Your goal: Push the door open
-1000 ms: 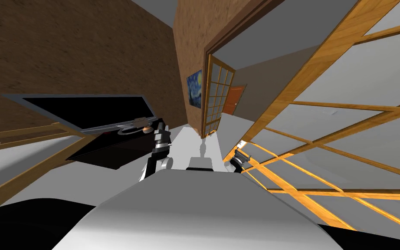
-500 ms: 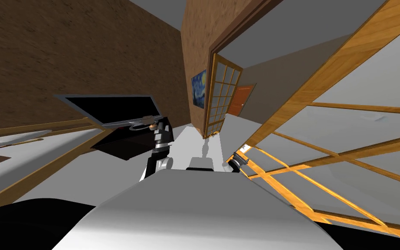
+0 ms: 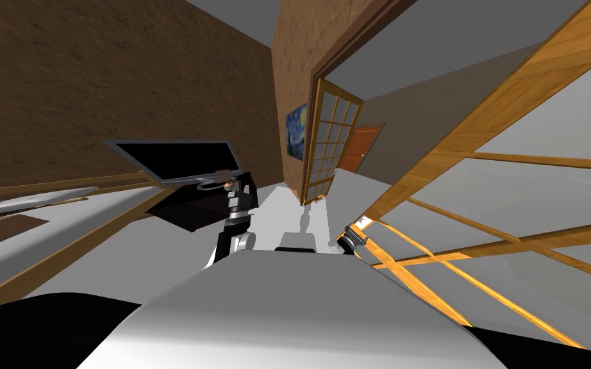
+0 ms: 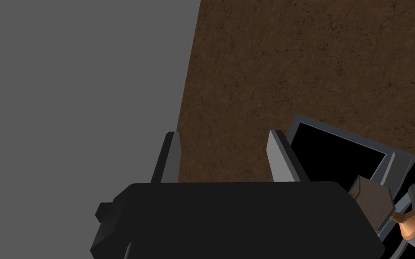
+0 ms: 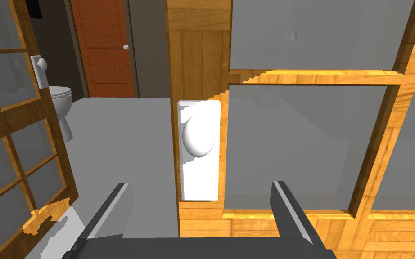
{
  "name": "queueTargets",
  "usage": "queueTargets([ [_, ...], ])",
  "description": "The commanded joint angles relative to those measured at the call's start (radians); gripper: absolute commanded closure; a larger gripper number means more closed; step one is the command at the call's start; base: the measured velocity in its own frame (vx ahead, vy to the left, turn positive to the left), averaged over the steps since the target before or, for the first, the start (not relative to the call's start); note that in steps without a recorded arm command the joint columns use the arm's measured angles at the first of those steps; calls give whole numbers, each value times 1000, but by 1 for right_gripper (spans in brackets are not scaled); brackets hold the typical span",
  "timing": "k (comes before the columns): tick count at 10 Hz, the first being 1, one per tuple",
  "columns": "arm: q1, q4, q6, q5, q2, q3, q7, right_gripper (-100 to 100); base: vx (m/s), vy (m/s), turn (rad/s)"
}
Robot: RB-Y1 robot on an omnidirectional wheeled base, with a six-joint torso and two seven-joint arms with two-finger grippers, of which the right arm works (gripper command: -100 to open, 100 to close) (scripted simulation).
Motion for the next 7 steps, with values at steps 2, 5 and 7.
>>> queueTargets([
  [2, 9, -4, 1, -2, -37, -2, -8, -100, 94, -164, 26],
  [5, 17, 5, -3, -4, -47, -3, -23, -100, 116, -166, 24],
  [7, 23, 11, -6, -6, -27, -4, -34, -100, 137, -150, 24],
])
